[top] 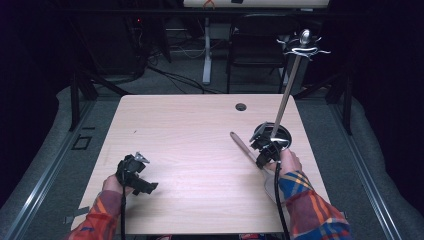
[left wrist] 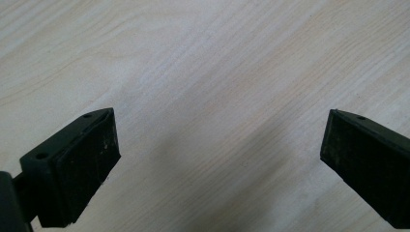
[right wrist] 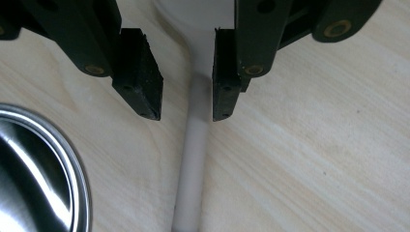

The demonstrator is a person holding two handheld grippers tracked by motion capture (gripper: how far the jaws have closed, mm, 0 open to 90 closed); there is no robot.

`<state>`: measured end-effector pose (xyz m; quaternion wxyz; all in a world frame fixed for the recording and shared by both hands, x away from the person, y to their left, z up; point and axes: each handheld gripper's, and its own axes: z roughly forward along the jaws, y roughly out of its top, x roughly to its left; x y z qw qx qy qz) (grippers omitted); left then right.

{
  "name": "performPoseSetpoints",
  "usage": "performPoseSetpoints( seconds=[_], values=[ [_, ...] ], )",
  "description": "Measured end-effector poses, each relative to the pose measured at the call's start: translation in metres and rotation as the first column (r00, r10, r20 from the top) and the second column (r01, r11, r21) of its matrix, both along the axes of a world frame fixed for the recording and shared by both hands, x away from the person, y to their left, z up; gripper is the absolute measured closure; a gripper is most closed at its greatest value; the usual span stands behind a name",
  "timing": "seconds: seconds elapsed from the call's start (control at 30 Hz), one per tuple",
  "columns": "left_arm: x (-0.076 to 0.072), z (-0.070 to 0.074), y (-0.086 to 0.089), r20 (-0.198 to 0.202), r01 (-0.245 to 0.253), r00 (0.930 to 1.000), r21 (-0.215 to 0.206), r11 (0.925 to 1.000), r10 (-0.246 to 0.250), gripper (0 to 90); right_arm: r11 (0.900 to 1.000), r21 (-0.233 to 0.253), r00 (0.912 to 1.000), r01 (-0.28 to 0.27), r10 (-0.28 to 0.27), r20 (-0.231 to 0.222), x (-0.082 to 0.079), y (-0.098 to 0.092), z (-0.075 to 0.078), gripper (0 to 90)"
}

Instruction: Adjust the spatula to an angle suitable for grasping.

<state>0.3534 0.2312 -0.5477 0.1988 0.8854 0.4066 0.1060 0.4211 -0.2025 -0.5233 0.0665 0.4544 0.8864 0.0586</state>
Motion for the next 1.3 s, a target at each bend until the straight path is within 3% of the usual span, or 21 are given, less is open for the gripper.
performPoseSetpoints(
  seconds=[0.03, 0.13, 0.17, 0.23, 0.3, 0.33, 0.4, 0.67, 0.77, 0.8, 0.87, 0.9, 0.93, 0.97, 1.0, 1.03, 1.07, 1.1, 1.17, 1.27, 1.3],
  values=[
    [0.0, 0.0, 0.0, 0.0, 0.0, 1.0, -0.001, 1.0, 0.0, 0.1, 1.0, -0.006, 0.9997, 0.002, -0.002, -0.026, 0.0, -0.003, 0.002, 64.6],
    [0.001, -0.001, -0.001, 0.002, -0.002, 1.0, 0.003, 1.0, 0.002, 0.1, 1.0, 0.01, 0.9996, 0.0, 0.0, -0.027, -0.004, -0.008, -0.002, 65.5],
    [0.003, -0.001, -0.001, 0.001, 0.0, 1.0, 0.005, 1.0, 0.0, 0.1, 0.999, -0.017, 0.998, -0.028, 0.027, -0.057, -0.003, -0.009, 0.001, 64.7],
    [0.005, -0.002, -0.003, -0.002, 0.001, 1.0, 0.004, 1.0, -0.001, 0.1, 0.999, 0.031, 0.9987, -0.01, 0.012, -0.049, -0.004, -0.01, -0.003, 63.5],
    [0.006, -0.003, -0.005, -0.005, 0.01, 0.9999, 0.006, 0.9999, -0.01, 0.1, 0.999, 0.03, 0.9976, -0.012, 0.014, -0.067, -0.003, -0.01, -0.006, 64.1],
    [0.006, -0.003, -0.006, -0.004, 0.013, 0.9999, 0.008, 0.9999, -0.013, 0.1, 0.998, 0.066, 0.9984, 0.01, -0.007, -0.056, -0.004, -0.011, -0.009, 66.5],
    [0.006, -0.002, -0.006, -0.002, 0.02, 0.9998, 0.008, 0.9998, -0.02, 0.1, 0.998, 0.06, 0.9958, -0.01, 0.016, -0.09, -0.004, -0.012, -0.006, 74.1],
    [0.005, -0.001, -0.006, 0.004, 0.015, 0.9999, 0.008, 0.9999, -0.015, 0.1, 0.997, 0.054, 0.9941, 0.056, -0.05, -0.096, -0.01, -0.007, -0.005, 76.0],
    [0.006, -0.001, -0.008, 0.005, 0.018, 0.9998, 0.012, 0.9998, -0.019, 0.1, 0.993, 0.071, 0.9901, 0.099, -0.091, -0.107, -0.014, -0.007, -0.006, 76.1],
    [0.006, -0.001, -0.009, 0.005, 0.022, 0.9997, 0.011, 0.9997, -0.022, 0.1, 0.987, 0.102, 0.9889, 0.125, -0.116, -0.093, -0.016, -0.006, -0.008, 76.3],
    [0.006, -0.001, -0.01, 0.009, 0.024, 0.9997, 0.012, 0.9996, -0.025, 0.1, 0.982, 0.129, 0.9854, 0.135, -0.12, -0.121, -0.02, -0.007, -0.007, 76.5],
    [0.006, -0.001, -0.01, 0.008, 0.022, 0.9997, 0.011, 0.9997, -0.022, 0.1, 0.989, 0.108, 0.9843, 0.099, -0.081, -0.157, -0.02, -0.008, -0.004, 76.4],
    [0.007, -0.001, -0.009, 0.004, 0.023, 0.9997, 0.011, 0.9997, -0.023, 0.1, 0.972, 0.173, 0.9826, 0.159, -0.138, -0.124, -0.027, -0.005, -0.009, 76.1],
    [0.007, -0.001, -0.009, 0.004, 0.02, 0.9998, 0.011, 0.9997, -0.02, 0.1, 0.985, 0.131, 0.9842, 0.113, -0.093, -0.15, -0.027, -0.006, -0.006, 75.4],
    [0.007, -0.001, -0.009, 0.004, 0.02, 0.9998, 0.01, 0.9998, -0.02, 0.1, 0.985, 0.128, 0.9837, 0.119, -0.099, -0.15, -0.03, -0.004, -0.006, 75.3],
    [0.007, -0.001, -0.009, 0.009, 0.018, 0.9998, 0.012, 0.9998, -0.019, 0.1, 0.995, 0.081, 0.9826, 0.066, -0.05, -0.179, -0.03, -0.005, -0.002, 75.0],
    [0.007, -0.001, -0.01, 0.009, 0.022, 0.9997, 0.01, 0.9997, -0.022, 0.1, 0.976, 0.166, 0.9858, 0.142, -0.124, -0.113, -0.038, -0.002, -0.01, 74.4],
    [0.007, -0.001, -0.01, 0.005, 0.025, 0.9997, 0.01, 0.9996, -0.025, 0.1, 0.992, 0.1, 0.9873, 0.08, -0.065, -0.145, -0.036, -0.004, -0.006, 73.4],
    [0.006, 0.0, -0.011, 0.006, 0.029, 0.9996, 0.012, 0.9995, -0.029, 0.1, 0.995, 0.082, 0.9889, 0.063, -0.051, -0.14, -0.037, -0.003, -0.007, 67.4],
    [0.006, 0.0, -0.01, 0.004, 0.031, 0.9995, 0.014, 0.9994, -0.031, 0.1, 0.996, 0.063, 0.9957, 0.058, -0.053, -0.075, -0.032, -0.001, -0.006, 58.5],
    [0.006, -0.001, -0.01, 0.003, 0.031, 0.9995, 0.015, 0.9994, -0.031, 0.1, 0.999, 0.03, 0.9958, 0.027, -0.024, -0.088, -0.028, -0.001, -0.003, 56.0]
  ],
)
